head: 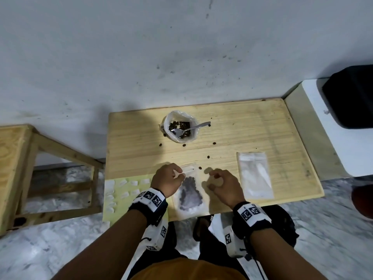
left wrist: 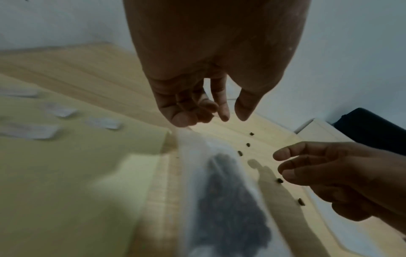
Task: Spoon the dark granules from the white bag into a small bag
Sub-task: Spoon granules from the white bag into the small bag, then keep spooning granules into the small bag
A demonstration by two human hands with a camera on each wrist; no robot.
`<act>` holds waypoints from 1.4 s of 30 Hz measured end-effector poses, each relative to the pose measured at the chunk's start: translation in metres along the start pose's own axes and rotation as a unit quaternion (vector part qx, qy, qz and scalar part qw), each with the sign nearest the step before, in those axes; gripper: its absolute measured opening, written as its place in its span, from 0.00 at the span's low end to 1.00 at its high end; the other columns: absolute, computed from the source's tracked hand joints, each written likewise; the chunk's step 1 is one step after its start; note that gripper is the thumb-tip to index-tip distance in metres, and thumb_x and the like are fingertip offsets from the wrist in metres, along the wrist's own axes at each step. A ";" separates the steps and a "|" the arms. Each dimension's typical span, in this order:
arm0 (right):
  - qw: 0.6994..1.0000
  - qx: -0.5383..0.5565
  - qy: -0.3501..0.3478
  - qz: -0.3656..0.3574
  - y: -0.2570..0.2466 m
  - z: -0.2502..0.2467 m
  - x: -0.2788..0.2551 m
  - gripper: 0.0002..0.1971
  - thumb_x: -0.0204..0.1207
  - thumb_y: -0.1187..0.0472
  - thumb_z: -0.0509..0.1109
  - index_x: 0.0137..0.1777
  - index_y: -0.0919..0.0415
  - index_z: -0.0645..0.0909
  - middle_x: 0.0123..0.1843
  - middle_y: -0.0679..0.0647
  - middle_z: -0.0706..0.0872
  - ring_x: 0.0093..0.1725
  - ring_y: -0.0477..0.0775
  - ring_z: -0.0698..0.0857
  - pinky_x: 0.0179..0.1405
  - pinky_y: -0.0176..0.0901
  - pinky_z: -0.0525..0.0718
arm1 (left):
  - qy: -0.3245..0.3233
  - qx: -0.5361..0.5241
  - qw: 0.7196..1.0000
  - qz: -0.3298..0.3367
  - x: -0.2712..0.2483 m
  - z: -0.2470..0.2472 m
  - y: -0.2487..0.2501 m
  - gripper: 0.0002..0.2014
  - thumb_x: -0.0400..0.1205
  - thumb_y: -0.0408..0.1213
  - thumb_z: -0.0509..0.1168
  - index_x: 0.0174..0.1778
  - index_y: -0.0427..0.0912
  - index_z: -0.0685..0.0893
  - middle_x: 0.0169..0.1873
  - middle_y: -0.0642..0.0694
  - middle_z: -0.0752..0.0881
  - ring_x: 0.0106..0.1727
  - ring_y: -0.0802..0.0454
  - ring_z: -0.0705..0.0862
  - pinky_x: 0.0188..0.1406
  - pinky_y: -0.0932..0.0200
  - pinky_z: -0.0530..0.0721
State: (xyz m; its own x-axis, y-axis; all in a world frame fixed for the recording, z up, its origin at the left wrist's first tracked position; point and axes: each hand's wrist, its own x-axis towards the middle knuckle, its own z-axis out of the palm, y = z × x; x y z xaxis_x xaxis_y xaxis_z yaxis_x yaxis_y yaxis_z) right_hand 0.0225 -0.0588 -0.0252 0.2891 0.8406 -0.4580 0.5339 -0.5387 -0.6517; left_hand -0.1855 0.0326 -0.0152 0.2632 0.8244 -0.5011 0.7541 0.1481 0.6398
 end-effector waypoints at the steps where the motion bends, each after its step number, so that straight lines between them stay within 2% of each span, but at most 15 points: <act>1: 1.000 0.018 0.019 0.015 0.006 -0.011 0.002 0.16 0.70 0.59 0.79 0.48 0.36 0.80 0.54 0.43 0.85 0.54 0.47 0.84 0.54 0.40 0.79 | -0.007 -0.027 1.000 0.000 0.002 0.006 0.010 0.04 0.80 0.45 0.71 0.47 0.51 0.85 0.39 0.51 0.82 0.42 0.51 0.83 0.44 0.59 0.78; 3: 0.996 0.045 0.061 0.053 0.024 -0.037 0.007 0.14 0.70 0.58 0.79 0.46 0.37 0.82 0.52 0.42 0.86 0.54 0.48 0.85 0.53 0.41 0.80 | -0.038 -0.067 0.997 0.002 0.010 0.024 0.034 0.03 0.79 0.44 0.72 0.45 0.50 0.86 0.36 0.51 0.85 0.38 0.53 0.84 0.43 0.60 0.80; 6: 0.987 0.043 0.118 0.100 0.052 -0.073 0.014 0.12 0.72 0.58 0.78 0.53 0.46 0.85 0.53 0.47 0.86 0.54 0.54 0.85 0.50 0.42 0.77 | -0.097 -0.112 0.989 -0.009 0.024 0.057 0.071 0.04 0.79 0.43 0.72 0.45 0.48 0.87 0.41 0.45 0.86 0.35 0.51 0.84 0.39 0.58 0.84; 8: 0.981 0.024 0.148 0.120 0.072 -0.093 0.018 0.15 0.72 0.58 0.78 0.58 0.49 0.84 0.57 0.52 0.85 0.55 0.57 0.85 0.50 0.43 0.77 | -0.150 -0.151 0.976 -0.041 0.032 0.079 0.096 0.03 0.81 0.41 0.70 0.46 0.47 0.85 0.42 0.44 0.85 0.32 0.48 0.85 0.32 0.59 0.84; 11: 0.977 0.000 0.137 0.162 0.098 -0.110 0.025 0.27 0.69 0.51 0.80 0.68 0.51 0.80 0.64 0.57 0.82 0.59 0.61 0.85 0.55 0.49 0.83 | -0.194 -0.201 0.956 -0.093 0.043 0.108 0.124 0.03 0.82 0.40 0.69 0.46 0.46 0.84 0.41 0.46 0.83 0.32 0.48 0.86 0.37 0.56 0.87; 15: 0.979 -0.017 0.080 0.187 0.119 -0.118 0.032 0.38 0.66 0.42 0.81 0.75 0.52 0.74 0.68 0.55 0.81 0.65 0.60 0.84 0.62 0.55 0.83 | -0.163 -0.160 0.968 -0.104 0.051 0.140 0.146 0.07 0.81 0.44 0.70 0.49 0.46 0.82 0.39 0.48 0.81 0.41 0.45 0.82 0.36 0.54 0.83; 19: 0.981 0.003 0.102 0.164 0.123 -0.122 0.032 0.20 0.69 0.52 0.80 0.60 0.49 0.80 0.50 0.50 0.88 0.55 0.59 0.86 0.49 0.45 0.81 | -0.166 -0.143 0.970 -0.109 0.052 0.157 0.152 0.13 0.81 0.42 0.69 0.33 0.49 0.74 0.34 0.43 0.76 0.39 0.42 0.76 0.38 0.52 0.73; 23: 0.978 0.030 0.122 0.165 0.123 -0.125 0.031 0.11 0.70 0.57 0.79 0.45 0.45 0.79 0.36 0.39 0.80 0.45 0.54 0.83 0.43 0.40 0.75 | -0.156 -0.144 0.970 -0.121 0.054 0.166 0.152 0.14 0.80 0.38 0.69 0.30 0.49 0.74 0.33 0.43 0.76 0.39 0.42 0.75 0.40 0.52 0.71; 26: 0.976 0.073 0.138 0.154 0.125 -0.127 0.032 0.10 0.73 0.58 0.77 0.37 0.45 0.80 0.39 0.44 0.85 0.44 0.54 0.84 0.44 0.41 0.77 | -0.137 -0.152 0.972 -0.115 0.052 0.165 0.151 0.05 0.79 0.40 0.72 0.41 0.47 0.82 0.47 0.39 0.87 0.50 0.36 0.85 0.50 0.48 0.83; 28: 0.974 0.112 0.140 0.138 0.128 -0.129 0.033 0.12 0.75 0.61 0.76 0.35 0.44 0.81 0.39 0.45 0.88 0.45 0.53 0.86 0.47 0.40 0.80 | -0.135 -0.156 0.972 -0.113 0.050 0.164 0.147 0.08 0.79 0.42 0.72 0.50 0.47 0.84 0.57 0.40 0.87 0.56 0.40 0.86 0.55 0.49 0.84; 30: 0.974 0.140 0.135 0.120 0.129 -0.133 0.033 0.14 0.75 0.65 0.75 0.35 0.45 0.83 0.38 0.43 0.88 0.44 0.51 0.87 0.48 0.40 0.80 | -0.132 -0.157 0.973 -0.103 0.050 0.162 0.145 0.08 0.79 0.40 0.72 0.52 0.49 0.84 0.57 0.42 0.87 0.56 0.41 0.86 0.53 0.50 0.84; 33: 0.967 0.202 0.116 0.104 0.124 -0.141 0.034 0.14 0.76 0.71 0.73 0.36 0.51 0.84 0.36 0.44 0.86 0.41 0.47 0.84 0.46 0.34 0.79 | -0.109 -0.174 0.975 -0.081 0.050 0.158 0.143 0.06 0.77 0.38 0.73 0.46 0.54 0.85 0.54 0.46 0.86 0.49 0.45 0.85 0.40 0.54 0.83; 37: 0.954 0.274 0.072 0.099 0.104 -0.153 0.031 0.09 0.76 0.73 0.73 0.47 0.59 0.88 0.31 0.46 0.84 0.29 0.39 0.80 0.28 0.26 0.75 | -0.065 -0.217 0.973 -0.033 0.048 0.144 0.149 0.08 0.77 0.36 0.71 0.42 0.57 0.87 0.54 0.48 0.86 0.54 0.47 0.86 0.49 0.51 0.85; 39: 0.954 0.282 0.027 0.095 0.089 -0.155 0.030 0.10 0.76 0.75 0.73 0.50 0.61 0.87 0.29 0.42 0.83 0.23 0.35 0.76 0.22 0.25 0.72 | -0.028 -0.227 0.973 0.005 0.047 0.131 0.150 0.10 0.79 0.31 0.68 0.42 0.53 0.87 0.47 0.50 0.88 0.48 0.49 0.86 0.43 0.55 0.85; 42: 0.964 0.256 -0.030 0.061 0.066 -0.153 0.037 0.17 0.73 0.79 0.73 0.52 0.57 0.85 0.34 0.45 0.82 0.34 0.42 0.80 0.33 0.27 0.80 | 0.008 -0.206 0.977 0.056 0.047 0.107 0.149 0.15 0.80 0.26 0.66 0.39 0.53 0.87 0.44 0.52 0.88 0.40 0.53 0.84 0.35 0.61 0.78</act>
State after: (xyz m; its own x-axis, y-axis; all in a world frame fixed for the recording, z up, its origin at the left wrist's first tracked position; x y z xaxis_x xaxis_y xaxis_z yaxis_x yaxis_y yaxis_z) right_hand 0.1900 -0.0545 0.0067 0.2709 0.7725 -0.5743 0.0316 -0.6035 -0.7968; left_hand 0.0040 0.0352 -0.0056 0.3182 0.8564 -0.4066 0.4139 0.2603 0.8723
